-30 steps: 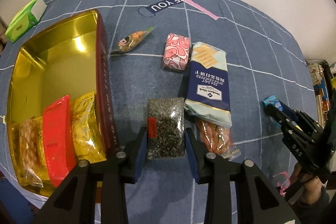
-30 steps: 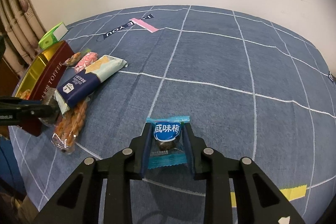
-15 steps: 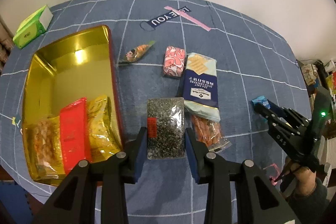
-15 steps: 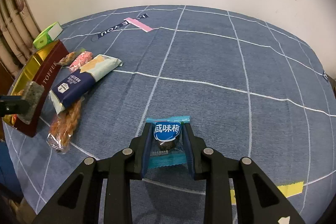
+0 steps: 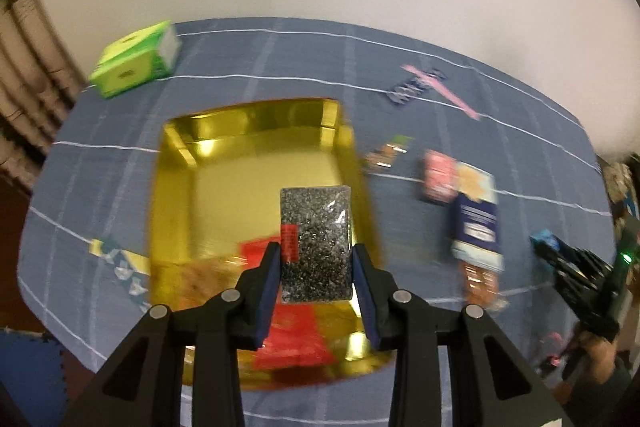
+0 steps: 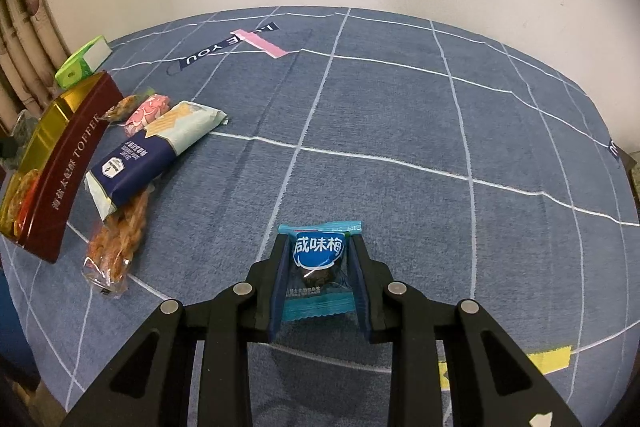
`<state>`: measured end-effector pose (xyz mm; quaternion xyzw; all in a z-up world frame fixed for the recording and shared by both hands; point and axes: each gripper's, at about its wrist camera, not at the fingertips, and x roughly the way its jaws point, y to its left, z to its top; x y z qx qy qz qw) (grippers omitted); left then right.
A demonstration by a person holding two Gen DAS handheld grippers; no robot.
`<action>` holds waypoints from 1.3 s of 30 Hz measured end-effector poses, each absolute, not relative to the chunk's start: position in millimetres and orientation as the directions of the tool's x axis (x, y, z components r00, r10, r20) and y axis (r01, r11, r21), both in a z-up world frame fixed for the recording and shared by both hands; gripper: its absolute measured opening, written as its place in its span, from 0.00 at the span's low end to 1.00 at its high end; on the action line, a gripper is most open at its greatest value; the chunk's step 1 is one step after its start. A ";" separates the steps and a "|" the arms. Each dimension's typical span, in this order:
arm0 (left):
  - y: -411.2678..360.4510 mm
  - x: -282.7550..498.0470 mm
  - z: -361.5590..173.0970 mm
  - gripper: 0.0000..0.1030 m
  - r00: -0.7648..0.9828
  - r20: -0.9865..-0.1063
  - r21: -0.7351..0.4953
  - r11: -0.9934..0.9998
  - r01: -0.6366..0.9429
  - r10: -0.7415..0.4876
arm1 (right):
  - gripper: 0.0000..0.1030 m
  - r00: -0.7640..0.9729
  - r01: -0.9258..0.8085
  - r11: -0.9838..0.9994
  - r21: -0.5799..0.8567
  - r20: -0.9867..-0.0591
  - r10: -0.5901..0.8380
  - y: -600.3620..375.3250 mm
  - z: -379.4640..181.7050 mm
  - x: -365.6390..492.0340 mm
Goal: Organize snacks
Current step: 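Lower the grey seed packet into the gold tin and open the left gripper, then carry the blue-and-white snack into the gold tin and open the right gripper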
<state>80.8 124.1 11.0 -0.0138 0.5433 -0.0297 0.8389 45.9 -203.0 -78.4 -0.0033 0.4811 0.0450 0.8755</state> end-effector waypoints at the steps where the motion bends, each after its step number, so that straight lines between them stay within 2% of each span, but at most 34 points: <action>1: 133.2 85.8 8.6 0.34 0.409 -0.911 -0.039 0.999 0.024 -0.046 | 0.26 0.532 -0.079 0.996 0.034 -0.844 0.071 -202.6 -78.3 46.2; 8: 171.3 112.2 -15.1 0.34 0.385 -0.922 0.016 0.999 -0.036 0.029 | 0.26 0.524 -0.061 0.998 0.017 -0.851 0.047 -198.9 -78.5 49.1; 27: 186.2 127.4 -59.8 0.35 0.322 -0.946 0.042 0.999 -0.023 0.047 | 0.25 0.516 -0.013 1.000 0.006 -0.857 0.012 -195.6 -74.8 50.5; 32: 181.5 124.7 -59.1 0.36 0.336 -0.938 0.095 0.996 0.003 0.088 | 0.25 0.526 0.002 1.000 0.006 -0.851 0.004 -195.9 -69.4 46.7; 34: 180.9 124.3 -57.1 0.39 0.341 -0.936 0.094 0.996 0.011 0.084 | 0.25 0.531 0.005 1.000 0.003 -0.848 0.000 -195.7 -66.7 44.8; 36: 181.2 122.3 -52.5 0.49 0.353 -0.933 0.078 0.997 0.011 0.070 | 0.26 0.537 0.009 1.000 0.002 -0.844 -0.003 -195.2 -62.9 42.6; 39: 181.7 117.9 -42.7 0.54 0.383 -0.922 0.067 0.998 0.017 0.056 | 0.26 0.545 0.007 1.000 -0.001 -0.838 -0.005 -192.3 -57.2 40.8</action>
